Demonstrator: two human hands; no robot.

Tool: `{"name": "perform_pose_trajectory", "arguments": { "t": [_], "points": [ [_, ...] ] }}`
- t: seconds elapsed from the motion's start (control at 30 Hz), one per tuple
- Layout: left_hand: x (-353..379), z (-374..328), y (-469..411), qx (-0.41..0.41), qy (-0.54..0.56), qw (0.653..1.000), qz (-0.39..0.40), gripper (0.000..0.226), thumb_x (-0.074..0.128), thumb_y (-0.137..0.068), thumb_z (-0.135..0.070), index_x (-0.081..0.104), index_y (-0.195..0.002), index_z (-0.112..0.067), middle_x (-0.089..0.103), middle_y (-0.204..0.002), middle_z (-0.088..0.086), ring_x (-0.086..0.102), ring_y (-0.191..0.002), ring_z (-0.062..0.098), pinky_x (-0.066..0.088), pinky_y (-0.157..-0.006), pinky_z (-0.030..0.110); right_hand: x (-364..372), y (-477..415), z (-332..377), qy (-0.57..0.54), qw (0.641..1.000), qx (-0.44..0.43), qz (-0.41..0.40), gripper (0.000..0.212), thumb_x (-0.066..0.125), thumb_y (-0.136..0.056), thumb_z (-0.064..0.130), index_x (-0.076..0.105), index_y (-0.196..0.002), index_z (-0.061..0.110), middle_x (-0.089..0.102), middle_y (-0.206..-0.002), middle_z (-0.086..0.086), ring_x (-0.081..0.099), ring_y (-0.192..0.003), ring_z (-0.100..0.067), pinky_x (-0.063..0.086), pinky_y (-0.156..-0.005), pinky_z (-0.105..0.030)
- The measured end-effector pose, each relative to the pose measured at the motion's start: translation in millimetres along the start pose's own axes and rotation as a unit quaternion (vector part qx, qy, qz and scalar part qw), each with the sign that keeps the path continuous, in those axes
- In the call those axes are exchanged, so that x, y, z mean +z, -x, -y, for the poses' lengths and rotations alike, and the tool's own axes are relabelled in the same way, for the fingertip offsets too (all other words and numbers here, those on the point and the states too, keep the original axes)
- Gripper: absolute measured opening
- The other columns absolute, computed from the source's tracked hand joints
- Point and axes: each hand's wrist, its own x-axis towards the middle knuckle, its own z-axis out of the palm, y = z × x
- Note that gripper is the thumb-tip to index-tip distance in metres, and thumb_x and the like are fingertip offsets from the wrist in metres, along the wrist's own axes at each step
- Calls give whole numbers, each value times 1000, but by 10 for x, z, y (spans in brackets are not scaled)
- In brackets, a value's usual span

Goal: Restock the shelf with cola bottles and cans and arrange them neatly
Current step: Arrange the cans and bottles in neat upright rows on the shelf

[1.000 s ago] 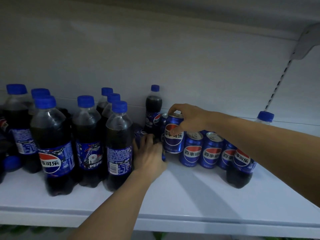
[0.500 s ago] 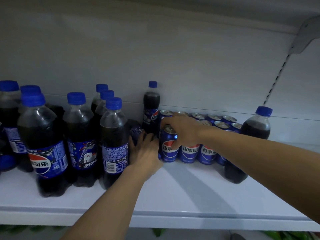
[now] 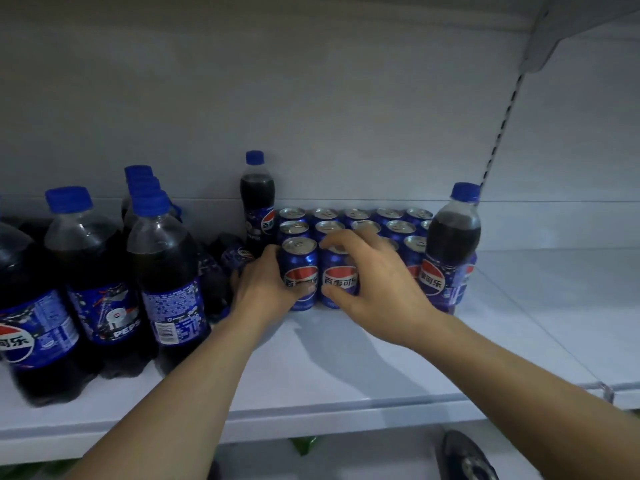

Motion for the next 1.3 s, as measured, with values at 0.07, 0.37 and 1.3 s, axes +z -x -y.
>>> {"name": "perform_pose_trajectory", "arguments": {
  "t": [0.07,0.37,1.3],
  "points": [
    [15,8,11,1,11,1000,-2,64,83,-65,-54,51,-116,-32,71,-118,-5,64,-114,27,46,-101,49,11,204,-155,-22,999,20,-28,51,76,-84,28,53,-130,31,54,-122,10,58,-101,-9,53,-86,-32],
    [-50,-95,104,16,73,997,-9,111,92,-62,-47,30,-152,-31,59,-140,-5,58,-127,20,48,-106,43,-440,512,-353,-123,973,74,-182,30,74,-84,6,62,-103,27,68,-85,12,64,-79,-7,45,-64,-9],
    [167,-4,4,-28,124,992,22,93,74,-47,-61,45,-133,-41,67,-121,-12,62,-116,22,47,-105,49,-215,424,-1860,-386,840,371,-89,54,69,-80,-14,58,-124,15,73,-101,-5,69,-94,-24,54,-74,-35]
  ]
}}
